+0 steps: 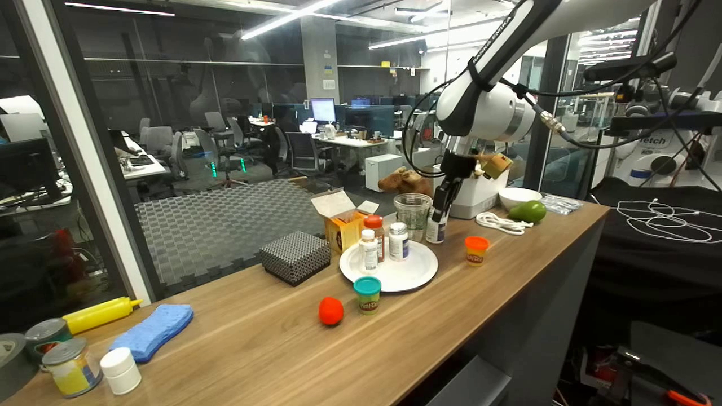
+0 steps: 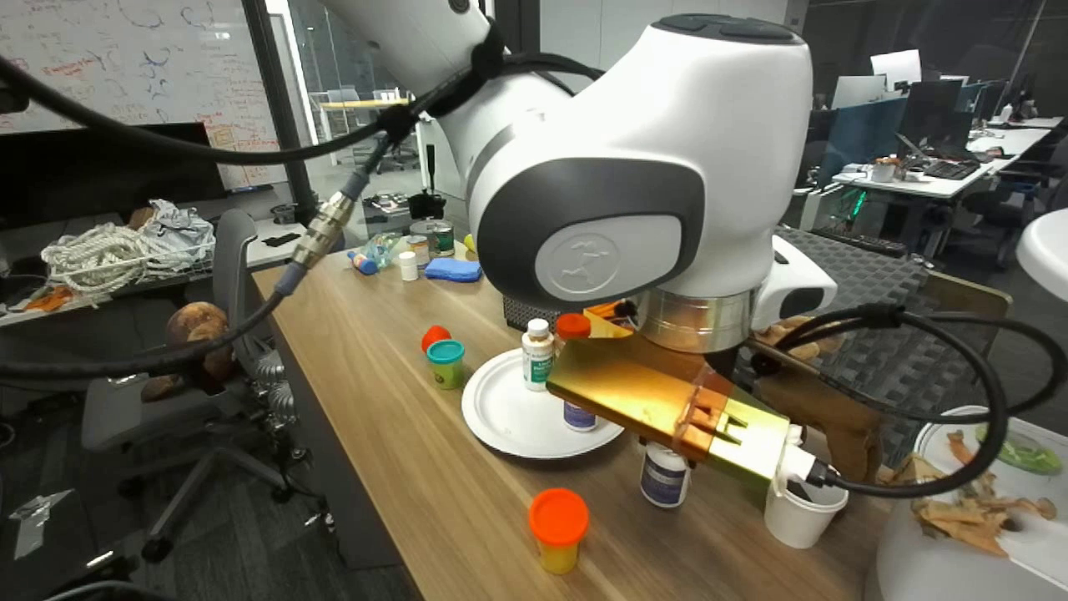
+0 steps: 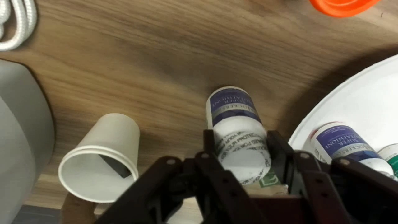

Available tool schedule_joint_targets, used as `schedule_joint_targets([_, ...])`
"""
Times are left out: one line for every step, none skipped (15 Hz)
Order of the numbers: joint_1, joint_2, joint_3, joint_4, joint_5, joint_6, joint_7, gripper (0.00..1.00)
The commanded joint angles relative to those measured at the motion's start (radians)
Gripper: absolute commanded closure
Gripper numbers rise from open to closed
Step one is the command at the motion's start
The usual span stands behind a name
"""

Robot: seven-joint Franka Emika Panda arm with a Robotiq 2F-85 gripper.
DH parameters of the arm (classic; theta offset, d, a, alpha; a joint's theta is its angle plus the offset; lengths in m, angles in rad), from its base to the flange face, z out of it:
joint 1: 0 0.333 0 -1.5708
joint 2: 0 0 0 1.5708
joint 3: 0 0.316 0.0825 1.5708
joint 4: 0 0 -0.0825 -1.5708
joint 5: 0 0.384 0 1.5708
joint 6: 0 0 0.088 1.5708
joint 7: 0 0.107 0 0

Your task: Put three bottles on the white plate then stack clear cups together then put the rest of the bottles on the white plate

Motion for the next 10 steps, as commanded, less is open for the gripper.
schedule_joint_targets([0.02, -0.025, -0.016, -0.021, -0.075, 0.047, 0.058, 0.79])
schedule_joint_targets([0.028, -0.039, -0.023, -0.038, -0.101, 0.059, 0.078, 0.8])
schedule_joint_targets([0.035, -0.053, -0.028, -0.058, -0.128, 0.072, 0.099, 0.8])
schedule_joint_targets([0.047, -0.072, -0.039, -0.084, -0.162, 0.087, 0.128, 0.8])
schedule_joint_targets([0.056, -0.088, -0.045, -0.106, -0.192, 0.096, 0.154, 0.8])
schedule_joint_targets([0.07, -0.103, -0.055, -0.128, -0.227, 0.103, 0.186, 0.8])
schedule_joint_targets([0.089, -0.122, -0.068, -0.156, -0.27, 0.108, 0.226, 0.8])
schedule_joint_targets([0.103, -0.144, -0.072, -0.184, -0.302, 0.112, 0.259, 0.8])
schedule_joint_targets([0.119, -0.167, -0.072, -0.213, -0.33, 0.114, 0.295, 0.8])
schedule_joint_targets([0.136, -0.188, -0.073, -0.236, -0.36, 0.111, 0.335, 0.8])
